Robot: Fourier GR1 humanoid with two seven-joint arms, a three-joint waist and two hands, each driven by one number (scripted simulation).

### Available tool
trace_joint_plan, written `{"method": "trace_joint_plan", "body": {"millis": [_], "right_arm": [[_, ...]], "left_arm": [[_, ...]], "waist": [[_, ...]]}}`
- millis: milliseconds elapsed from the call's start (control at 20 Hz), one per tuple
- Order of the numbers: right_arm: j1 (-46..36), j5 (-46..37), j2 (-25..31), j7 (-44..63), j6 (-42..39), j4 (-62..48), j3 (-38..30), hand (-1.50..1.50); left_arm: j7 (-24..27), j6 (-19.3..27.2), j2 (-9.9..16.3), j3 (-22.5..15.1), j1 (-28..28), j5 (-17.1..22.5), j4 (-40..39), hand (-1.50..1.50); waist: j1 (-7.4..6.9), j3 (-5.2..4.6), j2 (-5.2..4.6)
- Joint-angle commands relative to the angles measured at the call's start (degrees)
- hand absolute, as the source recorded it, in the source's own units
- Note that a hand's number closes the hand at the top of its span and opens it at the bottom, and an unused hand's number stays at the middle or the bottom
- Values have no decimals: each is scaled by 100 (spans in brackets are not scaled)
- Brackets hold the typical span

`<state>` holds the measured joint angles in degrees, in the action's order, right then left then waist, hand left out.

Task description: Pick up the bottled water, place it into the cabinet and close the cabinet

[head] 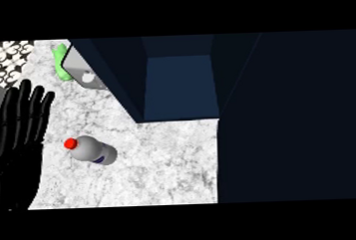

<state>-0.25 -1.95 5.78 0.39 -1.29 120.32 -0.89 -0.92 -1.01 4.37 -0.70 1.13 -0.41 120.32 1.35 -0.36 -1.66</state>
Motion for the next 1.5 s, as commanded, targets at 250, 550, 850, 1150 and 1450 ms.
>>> {"method": "trace_joint_plan", "body": {"millis": [250,550,850,1150,1450], "right_arm": [[1073,147,-372,-17,67,843,235,-150],[2022,884,-98,647,-851,1827,1223,-150],[2872,616,-217,544,-867,2499,1882,-150],[3438,809,18,528,-945,2879,1794,-150],[3890,348,96,439,-830,3333,2282,-150]], "left_arm": [[571,-1857,977,1337,-361,2466,-841,-150],[-1226,-1674,1149,1467,-227,3767,-627,-150],[-1473,-1756,1416,1882,-49,4109,-611,-150],[-1154,-2103,1351,1819,236,3287,-1126,-150],[-1415,-2199,1547,2030,144,3591,-1576,-150]], "waist": [[-90,25,185],[-96,37,209],[-103,37,185],[-70,36,176],[-67,34,188]]}}
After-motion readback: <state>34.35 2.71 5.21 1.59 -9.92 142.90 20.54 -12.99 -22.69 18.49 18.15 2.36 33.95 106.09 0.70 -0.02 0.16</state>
